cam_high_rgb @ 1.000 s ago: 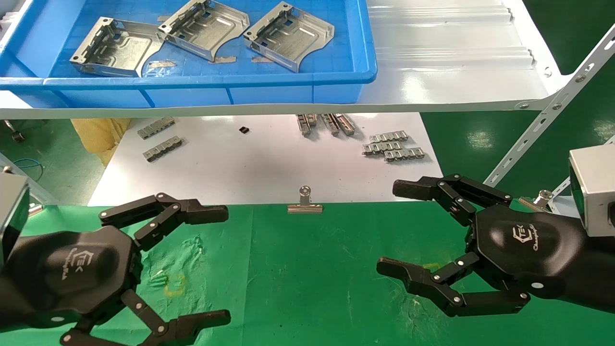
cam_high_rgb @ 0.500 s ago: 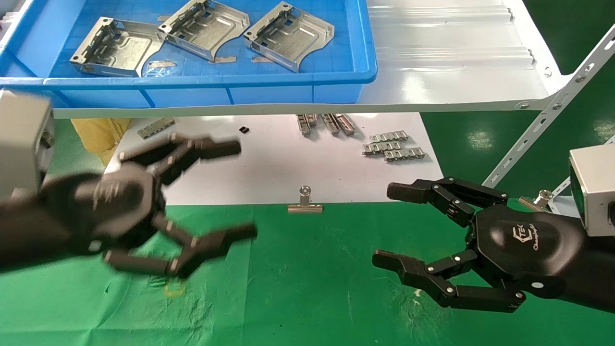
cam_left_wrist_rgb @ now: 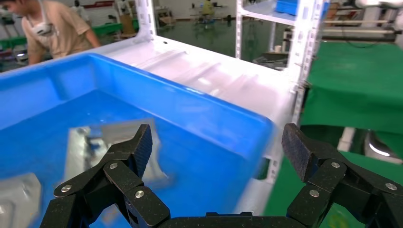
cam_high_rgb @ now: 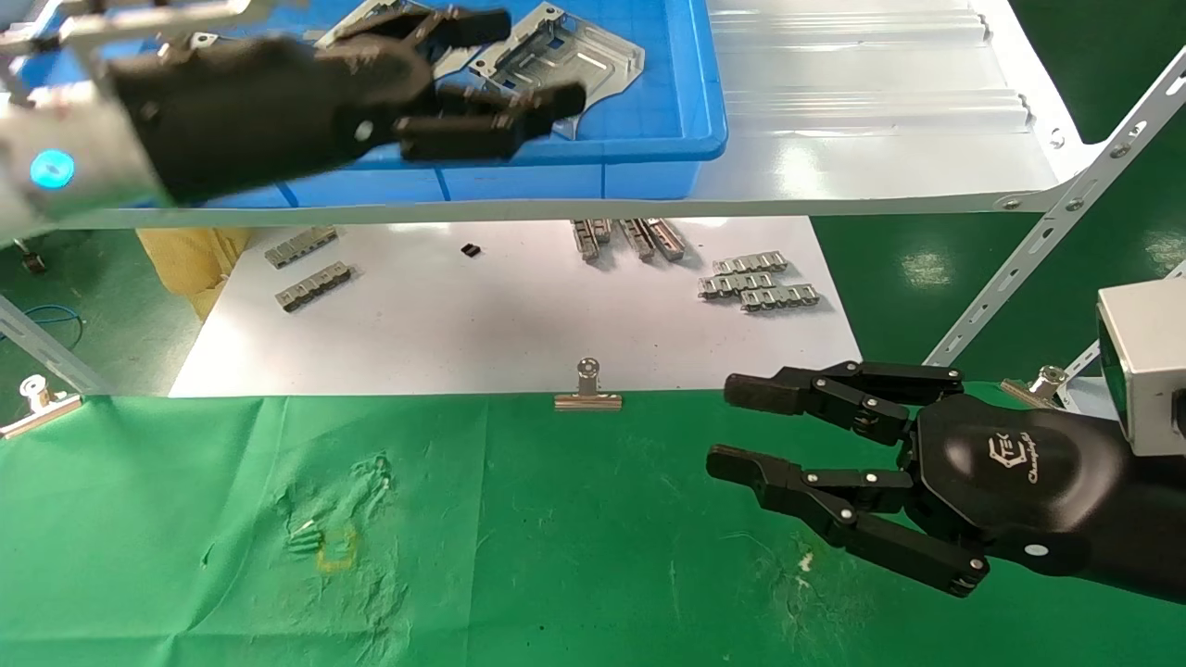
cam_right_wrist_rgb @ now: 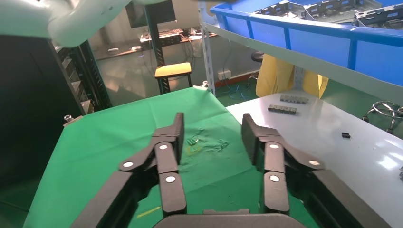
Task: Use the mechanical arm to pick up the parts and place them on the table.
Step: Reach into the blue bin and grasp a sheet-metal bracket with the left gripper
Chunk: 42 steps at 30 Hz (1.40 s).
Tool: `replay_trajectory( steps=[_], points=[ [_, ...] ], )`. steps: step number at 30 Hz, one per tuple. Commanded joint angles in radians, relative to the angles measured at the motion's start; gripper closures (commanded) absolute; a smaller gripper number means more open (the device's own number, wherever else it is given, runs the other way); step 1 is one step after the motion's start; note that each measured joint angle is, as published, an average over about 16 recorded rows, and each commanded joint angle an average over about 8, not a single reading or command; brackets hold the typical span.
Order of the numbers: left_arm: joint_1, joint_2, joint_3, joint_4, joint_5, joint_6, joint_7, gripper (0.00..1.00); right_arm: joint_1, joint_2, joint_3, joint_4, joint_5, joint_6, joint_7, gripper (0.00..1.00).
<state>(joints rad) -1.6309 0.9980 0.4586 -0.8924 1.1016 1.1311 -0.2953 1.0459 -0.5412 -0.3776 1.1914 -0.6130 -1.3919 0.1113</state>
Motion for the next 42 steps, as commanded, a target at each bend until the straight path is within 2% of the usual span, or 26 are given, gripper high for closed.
replay_trajectory(
  steps=[1, 11, 20, 22, 23, 28, 30, 42],
  points=[
    [-0.067, 0.045, 0.026, 0.077, 0.044, -0.012, -0.003, 0.0, 0.0, 0.0, 0.0, 0.0, 0.0, 0.0, 0.0, 1.0],
    [-0.318, 0.22, 0.12, 0.497, 0.196, -0.024, 0.099, 0.0, 0.0, 0.0, 0.0, 0.0, 0.0, 0.0, 0.0, 1.0],
    [-0.416, 0.313, 0.155, 0.728, 0.266, -0.146, 0.162, 0.02, 0.0, 0.0, 0.0, 0.0, 0.0, 0.0, 0.0, 1.0],
    [-0.422, 0.327, 0.16, 0.757, 0.273, -0.181, 0.169, 0.16, 0.0, 0.0, 0.0, 0.0, 0.0, 0.0, 0.0, 1.0],
    [-0.424, 0.333, 0.161, 0.767, 0.276, -0.196, 0.171, 0.26, 0.0, 0.0, 0.0, 0.0, 0.0, 0.0, 0.0, 1.0],
    [-0.422, 0.349, 0.165, 0.787, 0.276, -0.239, 0.175, 0.87, 0.0, 0.0, 0.0, 0.0, 0.0, 0.0, 0.0, 1.0],
    [-0.421, 0.35, 0.165, 0.784, 0.273, -0.235, 0.174, 0.98, 0.0, 0.0, 0.0, 0.0, 0.0, 0.0, 0.0, 1.0],
    [-0.416, 0.347, 0.179, 0.786, 0.268, -0.186, 0.166, 1.0, 0.0, 0.0, 0.0, 0.0, 0.0, 0.0, 0.0, 1.0]
  ],
)
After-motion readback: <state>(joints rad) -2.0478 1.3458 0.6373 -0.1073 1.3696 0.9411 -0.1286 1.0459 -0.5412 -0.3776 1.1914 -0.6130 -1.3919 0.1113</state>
